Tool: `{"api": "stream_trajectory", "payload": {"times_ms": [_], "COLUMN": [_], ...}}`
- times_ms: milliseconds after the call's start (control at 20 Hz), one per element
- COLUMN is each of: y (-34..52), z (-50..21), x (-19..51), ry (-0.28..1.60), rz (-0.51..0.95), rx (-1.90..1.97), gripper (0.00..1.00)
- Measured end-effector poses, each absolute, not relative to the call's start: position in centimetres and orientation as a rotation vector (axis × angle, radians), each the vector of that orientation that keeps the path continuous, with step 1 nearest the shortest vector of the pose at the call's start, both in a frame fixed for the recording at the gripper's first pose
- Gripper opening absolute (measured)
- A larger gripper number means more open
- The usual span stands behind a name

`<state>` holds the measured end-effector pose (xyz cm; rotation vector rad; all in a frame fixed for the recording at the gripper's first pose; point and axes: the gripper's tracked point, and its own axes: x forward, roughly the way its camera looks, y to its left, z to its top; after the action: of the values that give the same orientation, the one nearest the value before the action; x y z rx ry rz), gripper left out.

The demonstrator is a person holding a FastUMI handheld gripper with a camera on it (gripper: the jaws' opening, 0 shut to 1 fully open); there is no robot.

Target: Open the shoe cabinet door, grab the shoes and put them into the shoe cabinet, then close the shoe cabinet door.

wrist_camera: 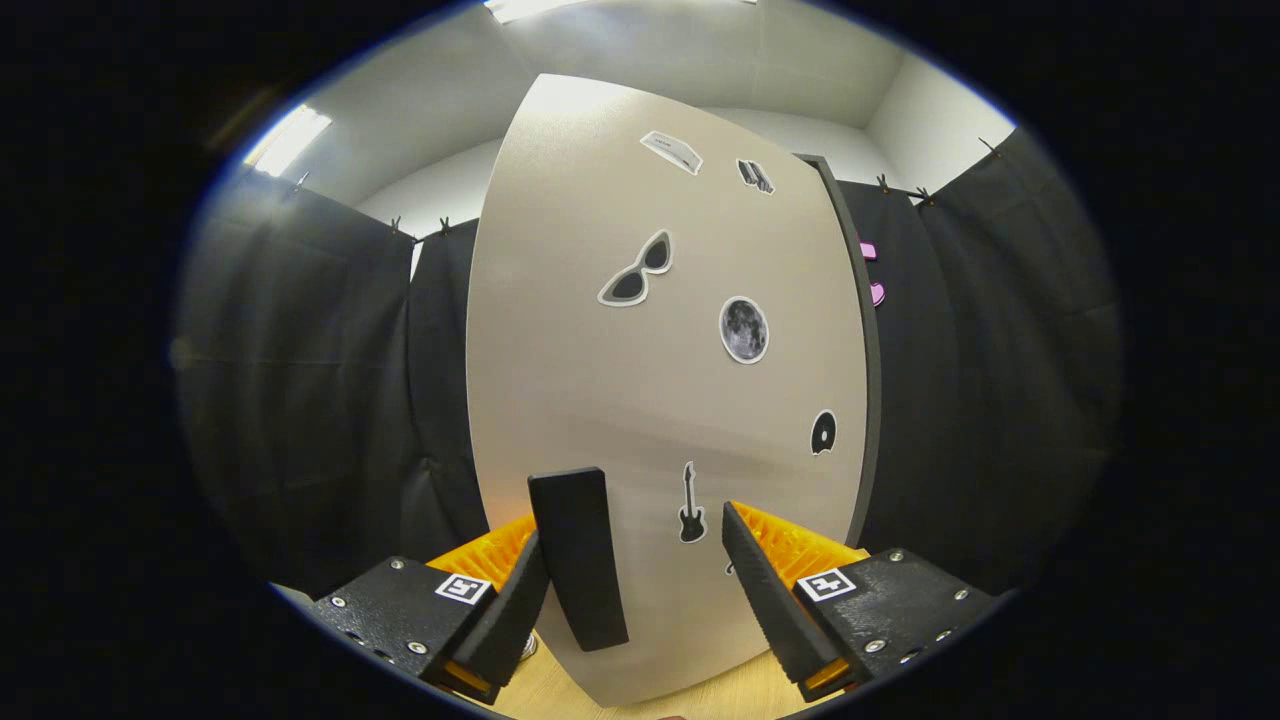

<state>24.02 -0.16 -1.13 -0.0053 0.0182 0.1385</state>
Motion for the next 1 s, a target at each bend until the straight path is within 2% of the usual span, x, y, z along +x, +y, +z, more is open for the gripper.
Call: {"api": "stream_trajectory", "payload": {"times_ms": [1000], "y": [0.9], "z": [-1.4], "x": [26.1], "ry": [0.014], "rz": [0.012], "rx": [-0.014], "gripper": [0.96]}}
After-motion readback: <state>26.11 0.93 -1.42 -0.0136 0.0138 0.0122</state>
